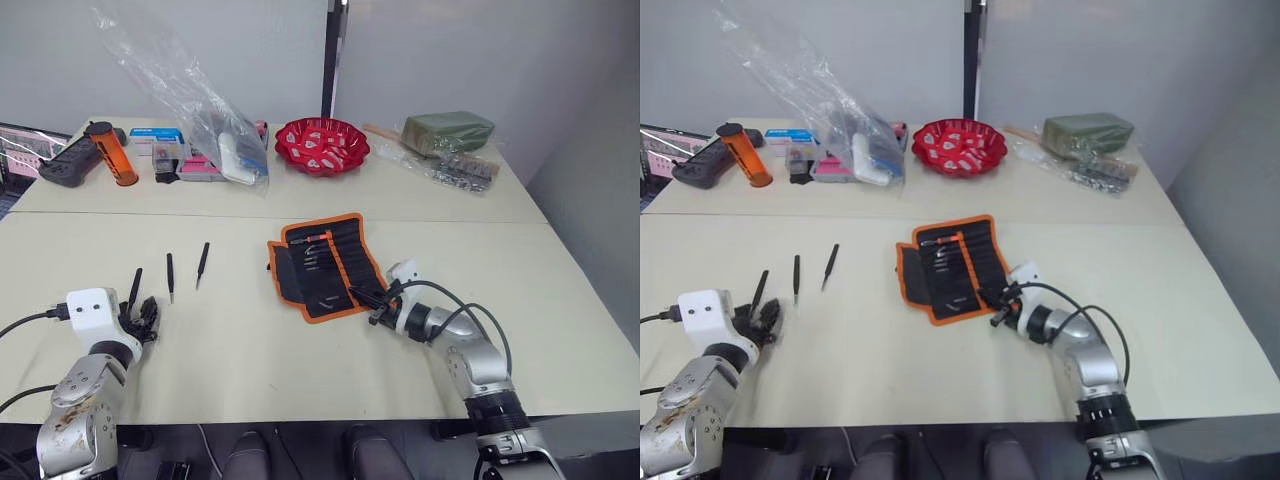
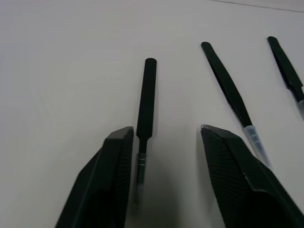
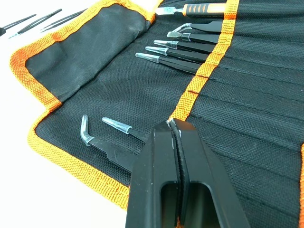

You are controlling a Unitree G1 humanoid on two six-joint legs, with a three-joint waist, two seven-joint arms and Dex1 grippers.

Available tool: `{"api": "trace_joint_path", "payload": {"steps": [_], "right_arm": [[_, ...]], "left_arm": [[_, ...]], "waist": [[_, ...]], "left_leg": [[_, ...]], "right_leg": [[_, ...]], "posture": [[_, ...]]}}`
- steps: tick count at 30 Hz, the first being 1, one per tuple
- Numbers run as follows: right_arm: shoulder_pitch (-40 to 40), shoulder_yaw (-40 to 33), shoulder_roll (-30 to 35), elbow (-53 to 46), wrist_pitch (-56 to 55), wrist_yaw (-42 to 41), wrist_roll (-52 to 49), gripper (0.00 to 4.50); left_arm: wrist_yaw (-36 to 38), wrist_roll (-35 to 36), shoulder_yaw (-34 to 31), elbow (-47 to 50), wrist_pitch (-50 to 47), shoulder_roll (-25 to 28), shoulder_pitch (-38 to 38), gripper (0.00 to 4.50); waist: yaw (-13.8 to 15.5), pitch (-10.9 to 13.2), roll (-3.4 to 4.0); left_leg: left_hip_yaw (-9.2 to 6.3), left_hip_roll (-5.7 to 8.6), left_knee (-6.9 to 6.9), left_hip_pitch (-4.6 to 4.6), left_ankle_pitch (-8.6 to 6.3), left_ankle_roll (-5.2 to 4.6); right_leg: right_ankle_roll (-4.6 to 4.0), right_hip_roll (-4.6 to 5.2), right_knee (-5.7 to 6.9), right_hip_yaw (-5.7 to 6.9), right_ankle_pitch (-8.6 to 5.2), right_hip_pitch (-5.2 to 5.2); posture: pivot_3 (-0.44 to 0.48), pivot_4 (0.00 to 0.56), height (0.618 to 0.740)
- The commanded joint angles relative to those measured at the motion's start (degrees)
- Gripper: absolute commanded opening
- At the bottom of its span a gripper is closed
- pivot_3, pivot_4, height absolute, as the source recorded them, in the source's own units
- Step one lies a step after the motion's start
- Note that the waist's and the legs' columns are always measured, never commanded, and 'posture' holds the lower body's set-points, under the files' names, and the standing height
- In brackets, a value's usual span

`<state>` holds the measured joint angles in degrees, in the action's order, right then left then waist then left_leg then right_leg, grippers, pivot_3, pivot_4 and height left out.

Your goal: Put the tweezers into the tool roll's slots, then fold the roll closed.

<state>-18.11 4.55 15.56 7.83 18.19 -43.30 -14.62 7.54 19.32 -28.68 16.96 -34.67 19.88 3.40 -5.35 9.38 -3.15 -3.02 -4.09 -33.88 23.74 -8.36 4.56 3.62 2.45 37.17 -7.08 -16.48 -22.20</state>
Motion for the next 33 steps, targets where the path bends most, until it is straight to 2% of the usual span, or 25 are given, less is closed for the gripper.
{"api": "trace_joint_path", "payload": {"steps": [1,4,8,12,16,20,26,30,33], "right_arm": [[1.4,1.9,0.7,0.3,2.3,0.0,0.9,0.0],[1.4,2.0,0.7,0.1,2.5,0.1,0.9,0.0],[1.2,2.4,0.9,0.3,2.1,0.4,1.6,0.0],[0.9,2.4,0.9,0.3,2.3,0.5,1.2,0.0],[0.9,2.4,1.1,0.4,2.2,0.5,1.1,0.0],[1.2,2.3,1.3,0.0,2.2,0.5,0.9,0.0],[1.9,2.5,0.5,-0.5,1.2,2.0,1.4,0.0],[2.6,2.3,-0.3,-1.4,1.0,3.7,1.5,0.0],[3.6,2.7,-0.6,-2.4,1.1,4.5,1.5,0.0]], "left_arm": [[-0.6,-0.1,-0.2,-0.5,-2.2,0.3,1.1,0.97],[-0.8,0.4,-0.4,-1.0,-2.3,0.0,0.7,0.05],[-1.5,-0.1,-3.4,-1.7,2.2,0.4,-0.1,0.05],[1.0,0.4,-7.6,-3.0,8.8,4.6,-1.5,0.05],[4.2,2.0,-8.7,-2.4,10.6,8.7,-3.2,0.05],[15.0,5.8,-6.2,-0.9,11.5,16.4,-7.0,0.05],[37.2,13.3,6.8,-2.0,5.3,30.7,-18.1,0.05],[46.3,13.3,16.9,-5.5,2.4,34.7,-28.6,0.05],[54.0,8.0,28.2,-9.8,2.0,35.9,-37.6,0.05]], "waist": [[0.0,0.0,0.08],[0.1,-0.1,0.18],[0.1,-0.1,0.24],[0.0,-0.1,0.19],[0.3,-0.1,0.19],[0.5,0.0,0.13],[0.5,0.0,0.23],[-0.1,0.1,0.38],[-0.2,0.2,0.39]], "left_leg": [[0.0,0.0,0.0,0.0,0.0,0.0],[0.0,0.01,0.0,0.0,0.0,0.0],[0.0,0.02,0.0,0.0,0.0,0.01],[-0.01,0.02,0.03,0.01,0.0,0.01],[-0.02,0.02,0.01,0.04,-0.01,0.02],[-0.03,0.02,0.03,0.04,-0.01,0.04],[0.02,0.02,0.05,0.05,-0.01,0.05],[0.03,0.01,0.09,0.06,0.0,0.03],[-0.01,0.01,0.1,0.11,0.22,-0.32]], "right_leg": [[0.0,0.0,0.0,0.0,0.0,0.0],[0.01,0.01,-0.02,-0.01,-0.01,0.0],[-0.02,0.01,-0.03,-0.01,-0.02,0.01],[-0.05,0.0,-0.03,0.0,-0.03,-0.05],[-0.34,0.01,-0.08,0.0,-0.19,-0.05],[-0.36,0.0,-0.06,0.02,-0.19,-0.06],[-0.36,0.02,-0.1,0.0,-0.2,-0.07],[-0.34,0.01,-0.06,0.0,-0.2,-0.11],[-0.29,-0.02,-0.05,0.02,-0.18,-0.14]], "posture": [[0.0,0.15,0.729],[0.0,0.15,0.729],[0.0,0.15,0.729],[0.0,0.15,0.729],[0.0,0.15,0.729],[0.0,0.15,0.729],[0.0,0.15,0.729],[0.0,0.15,0.729],[0.0,0.15,0.729]]}}
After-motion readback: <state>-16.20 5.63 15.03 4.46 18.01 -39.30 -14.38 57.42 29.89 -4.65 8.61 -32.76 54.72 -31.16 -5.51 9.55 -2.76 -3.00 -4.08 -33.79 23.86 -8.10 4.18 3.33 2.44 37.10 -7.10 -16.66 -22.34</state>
